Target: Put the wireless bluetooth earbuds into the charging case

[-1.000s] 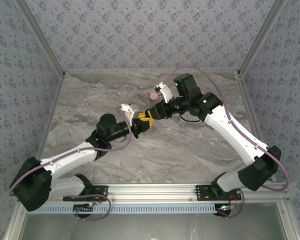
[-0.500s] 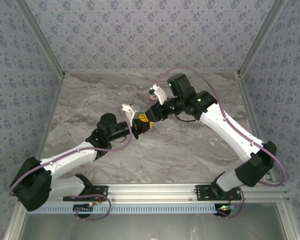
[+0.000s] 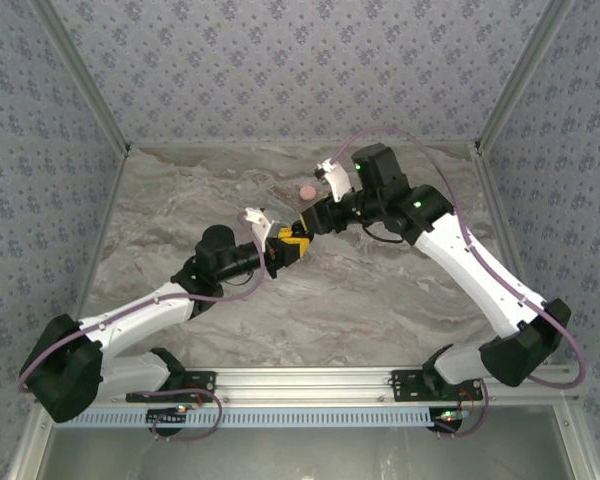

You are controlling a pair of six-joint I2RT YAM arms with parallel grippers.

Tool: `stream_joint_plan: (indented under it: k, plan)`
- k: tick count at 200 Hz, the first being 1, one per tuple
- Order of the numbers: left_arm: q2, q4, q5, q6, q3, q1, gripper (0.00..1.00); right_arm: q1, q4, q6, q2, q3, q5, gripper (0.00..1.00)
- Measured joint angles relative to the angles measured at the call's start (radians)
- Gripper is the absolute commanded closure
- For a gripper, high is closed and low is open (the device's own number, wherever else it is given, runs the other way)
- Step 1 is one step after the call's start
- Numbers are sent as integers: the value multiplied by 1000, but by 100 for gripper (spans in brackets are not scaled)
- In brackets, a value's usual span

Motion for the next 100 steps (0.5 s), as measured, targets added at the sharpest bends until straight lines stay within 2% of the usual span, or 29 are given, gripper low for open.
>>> stream_joint_plan:
  k: [23,58,100]
  plan:
    - [-2,0,3,0,2,0,87,-51,11,24,-14,-16,-5,69]
    - [-16,-10,41,8,16,0,87,-123,15,55,-9,-60,-48,87]
    - [-29,-11,116,24,60,0,87,-176,18,66,22,-93,-145,91]
